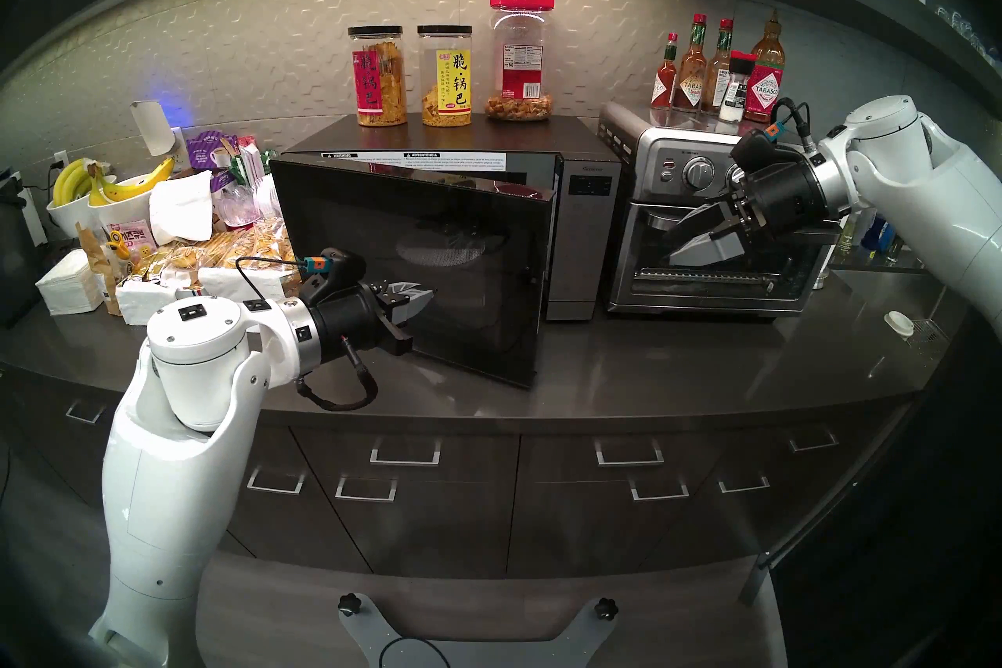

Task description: Open the microwave, put the plate inside, and close the door

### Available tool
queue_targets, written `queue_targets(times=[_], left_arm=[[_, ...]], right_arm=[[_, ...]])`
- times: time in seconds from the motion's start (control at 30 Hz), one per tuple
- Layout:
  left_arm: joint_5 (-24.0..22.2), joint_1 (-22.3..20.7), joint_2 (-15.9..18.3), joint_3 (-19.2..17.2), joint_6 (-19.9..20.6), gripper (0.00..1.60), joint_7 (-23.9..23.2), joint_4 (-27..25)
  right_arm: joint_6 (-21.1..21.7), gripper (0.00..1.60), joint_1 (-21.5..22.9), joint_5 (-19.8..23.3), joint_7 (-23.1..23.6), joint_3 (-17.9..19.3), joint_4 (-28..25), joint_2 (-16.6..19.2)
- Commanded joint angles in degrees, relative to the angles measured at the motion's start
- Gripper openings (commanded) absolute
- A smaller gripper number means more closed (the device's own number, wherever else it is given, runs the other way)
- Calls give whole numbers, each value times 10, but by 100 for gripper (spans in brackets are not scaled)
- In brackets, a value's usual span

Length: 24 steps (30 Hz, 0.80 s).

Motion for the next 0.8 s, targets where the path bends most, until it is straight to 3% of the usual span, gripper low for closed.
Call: queue_targets(times=[0.0, 0.3, 0.77], left_arm=[[3, -46, -6, 9, -6, 0, 2, 16], [18, -87, -5, 23, -19, 0, 5, 67], [30, -107, -6, 32, -34, 0, 10, 104]], right_arm=[[0, 160, 14, 4, 40, 5, -2, 0], [-1, 160, 14, 5, 38, 5, -2, 0], [-1, 160, 16, 3, 42, 3, -1, -1]])
